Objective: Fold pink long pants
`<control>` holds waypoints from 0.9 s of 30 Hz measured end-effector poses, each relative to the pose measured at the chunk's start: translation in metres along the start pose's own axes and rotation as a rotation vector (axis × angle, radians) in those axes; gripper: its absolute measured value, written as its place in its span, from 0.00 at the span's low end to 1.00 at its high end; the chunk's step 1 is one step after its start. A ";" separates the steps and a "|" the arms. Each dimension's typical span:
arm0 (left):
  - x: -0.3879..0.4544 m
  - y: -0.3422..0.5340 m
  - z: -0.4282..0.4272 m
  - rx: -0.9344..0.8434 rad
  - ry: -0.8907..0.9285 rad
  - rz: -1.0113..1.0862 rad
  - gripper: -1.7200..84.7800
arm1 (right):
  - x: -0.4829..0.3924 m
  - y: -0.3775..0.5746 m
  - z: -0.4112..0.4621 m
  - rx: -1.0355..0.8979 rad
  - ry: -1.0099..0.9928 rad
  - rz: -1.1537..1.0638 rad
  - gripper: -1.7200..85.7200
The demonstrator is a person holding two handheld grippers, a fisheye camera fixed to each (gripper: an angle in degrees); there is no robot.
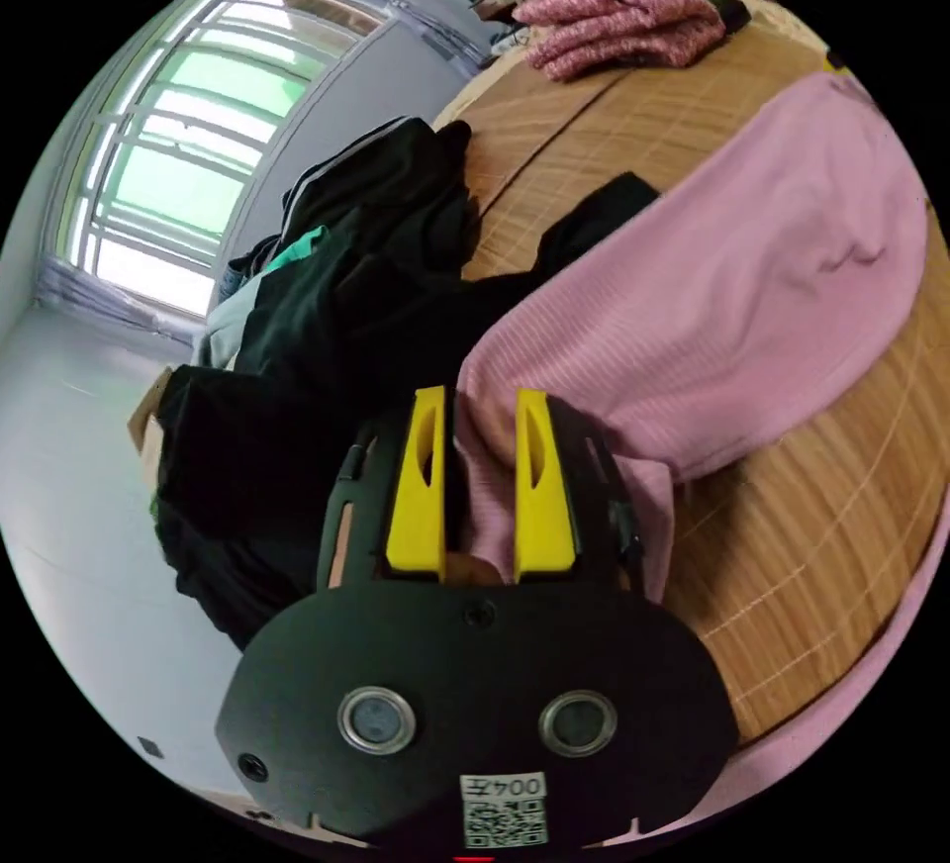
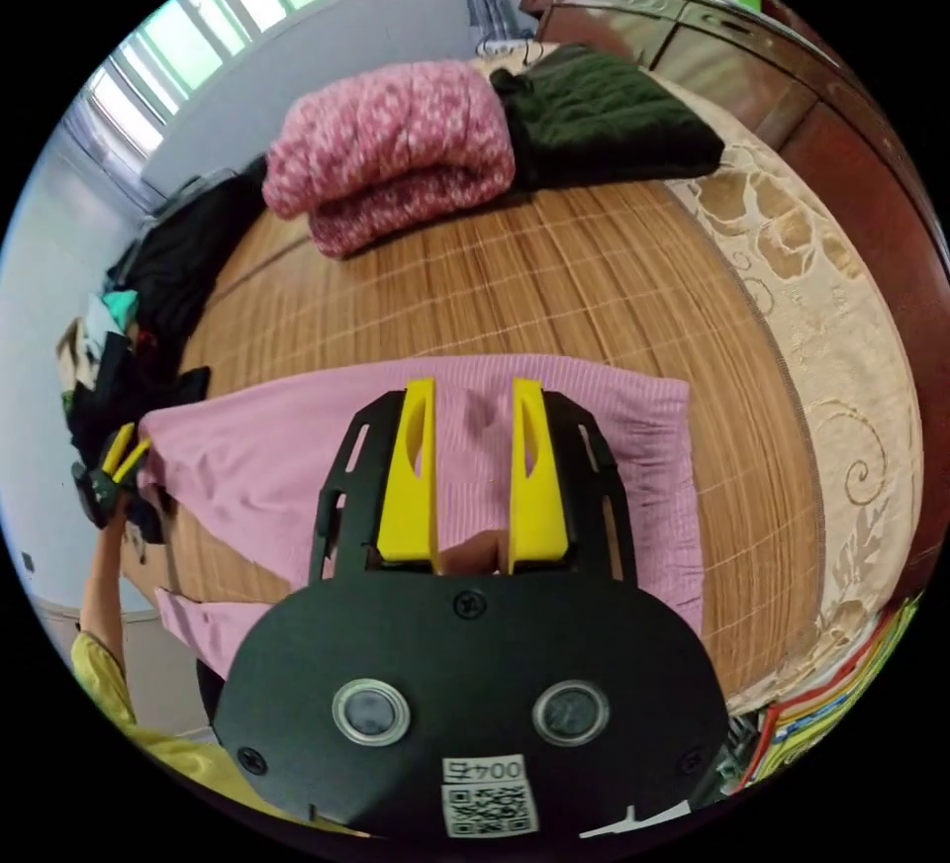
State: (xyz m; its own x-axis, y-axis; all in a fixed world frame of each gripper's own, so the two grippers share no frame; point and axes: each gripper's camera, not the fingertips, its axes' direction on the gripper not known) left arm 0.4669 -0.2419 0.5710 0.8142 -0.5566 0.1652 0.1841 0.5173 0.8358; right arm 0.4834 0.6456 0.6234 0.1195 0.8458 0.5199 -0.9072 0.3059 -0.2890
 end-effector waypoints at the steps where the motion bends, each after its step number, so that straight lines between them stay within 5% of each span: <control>1: -0.016 0.003 -0.015 0.059 0.077 -0.032 0.17 | 0.012 0.014 -0.027 0.039 -0.060 0.013 0.16; 10: -0.096 0.098 -0.093 0.225 0.658 -0.370 0.13 | 0.098 0.221 -0.154 0.080 0.015 0.146 0.11; 19: 0.066 0.255 -0.137 0.015 0.568 -0.263 0.05 | 0.096 0.334 -0.151 0.083 0.044 0.181 0.08; 27: 0.125 0.291 -0.134 -0.040 0.376 -0.214 0.03 | 0.075 0.365 -0.097 -0.079 0.245 0.067 0.07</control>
State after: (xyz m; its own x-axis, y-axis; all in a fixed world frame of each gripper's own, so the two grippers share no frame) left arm 0.6955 -0.0740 0.7646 0.8978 -0.3826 -0.2181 0.3858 0.4445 0.8084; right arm 0.2007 0.8626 0.4789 0.1636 0.9430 0.2899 -0.8829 0.2710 -0.3833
